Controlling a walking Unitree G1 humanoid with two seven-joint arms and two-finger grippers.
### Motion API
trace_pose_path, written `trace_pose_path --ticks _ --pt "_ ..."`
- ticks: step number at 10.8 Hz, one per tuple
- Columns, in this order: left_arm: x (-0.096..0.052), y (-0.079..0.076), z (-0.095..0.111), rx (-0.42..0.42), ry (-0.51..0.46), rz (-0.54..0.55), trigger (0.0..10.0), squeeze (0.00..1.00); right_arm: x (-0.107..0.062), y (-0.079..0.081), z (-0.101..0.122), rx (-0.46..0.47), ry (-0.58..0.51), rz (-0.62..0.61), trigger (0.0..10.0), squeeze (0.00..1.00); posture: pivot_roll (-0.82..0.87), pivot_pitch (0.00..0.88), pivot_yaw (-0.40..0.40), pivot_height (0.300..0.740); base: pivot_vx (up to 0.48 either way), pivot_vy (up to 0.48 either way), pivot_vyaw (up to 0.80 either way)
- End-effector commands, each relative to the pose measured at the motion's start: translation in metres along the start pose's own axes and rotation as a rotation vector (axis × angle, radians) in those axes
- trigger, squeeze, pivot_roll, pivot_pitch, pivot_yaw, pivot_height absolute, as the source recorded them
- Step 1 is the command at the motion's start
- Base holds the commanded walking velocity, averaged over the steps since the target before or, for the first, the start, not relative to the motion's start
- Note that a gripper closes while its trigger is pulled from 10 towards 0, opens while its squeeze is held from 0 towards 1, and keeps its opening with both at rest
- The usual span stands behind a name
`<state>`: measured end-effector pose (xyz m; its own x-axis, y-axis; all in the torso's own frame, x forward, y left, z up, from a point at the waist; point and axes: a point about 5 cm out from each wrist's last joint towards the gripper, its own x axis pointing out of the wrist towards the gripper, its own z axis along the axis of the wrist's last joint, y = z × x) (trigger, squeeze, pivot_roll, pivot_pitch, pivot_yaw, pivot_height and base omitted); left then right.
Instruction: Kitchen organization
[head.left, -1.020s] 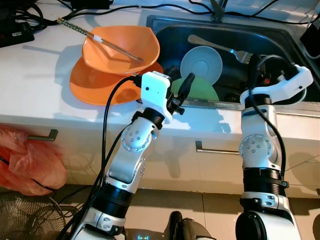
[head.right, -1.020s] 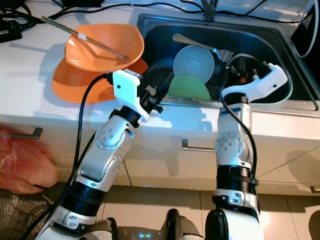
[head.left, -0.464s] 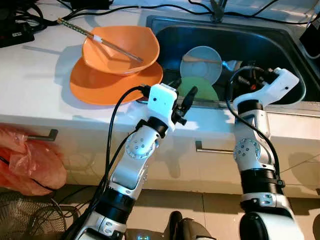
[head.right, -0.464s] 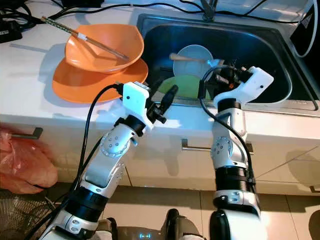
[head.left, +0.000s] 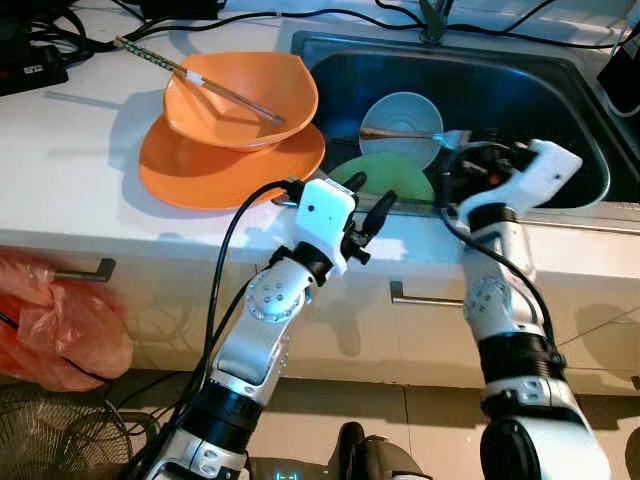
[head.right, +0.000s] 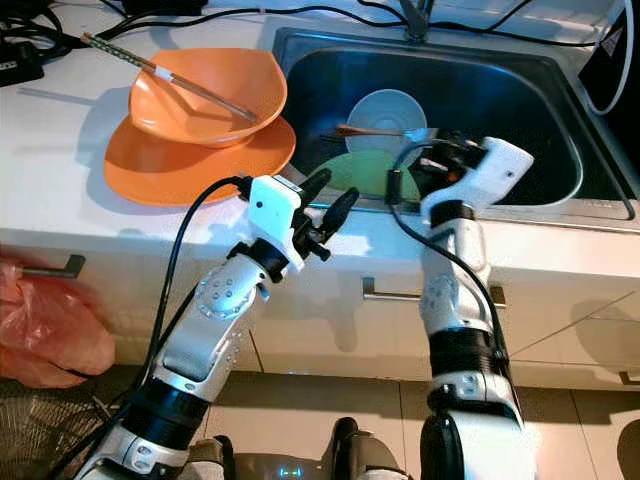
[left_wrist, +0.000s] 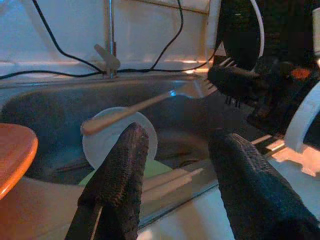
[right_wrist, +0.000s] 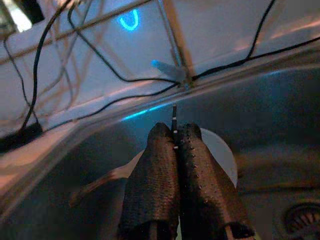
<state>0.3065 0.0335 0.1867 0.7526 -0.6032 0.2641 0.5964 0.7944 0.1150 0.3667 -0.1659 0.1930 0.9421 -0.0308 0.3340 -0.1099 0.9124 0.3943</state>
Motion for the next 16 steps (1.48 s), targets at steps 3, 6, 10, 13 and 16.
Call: trace_pose_path --ticks 3,6,10,13,16 --pt "0.003 -0.001 0.003 0.013 0.013 -0.037 10.0 0.00 0.012 0.007 -0.004 -0.090 0.053 0.084 10.0 0.00 0.13 0.188 -0.068 0.740 0.000 0.000 0.00" --pt "0.003 -0.002 0.003 0.019 0.035 -0.054 10.0 0.00 0.027 0.003 0.004 -0.186 0.070 0.104 10.0 0.00 0.13 0.188 -0.068 0.740 0.000 0.000 0.00" --pt "0.002 -0.003 0.002 0.018 0.054 -0.071 10.0 0.00 0.038 -0.010 0.007 -0.318 0.154 0.129 10.0 0.00 0.13 0.186 -0.070 0.740 0.000 0.000 0.00" --pt "0.002 -0.003 0.002 0.017 0.062 -0.076 10.0 0.00 0.039 -0.012 0.006 -0.358 0.185 0.146 10.0 0.00 0.13 0.186 -0.069 0.740 0.000 0.000 0.00" --pt "0.001 -0.003 0.001 0.013 0.066 -0.074 10.0 0.00 0.038 -0.013 0.001 -0.381 0.213 0.153 10.0 1.00 0.14 0.178 -0.069 0.740 0.000 0.000 0.00"
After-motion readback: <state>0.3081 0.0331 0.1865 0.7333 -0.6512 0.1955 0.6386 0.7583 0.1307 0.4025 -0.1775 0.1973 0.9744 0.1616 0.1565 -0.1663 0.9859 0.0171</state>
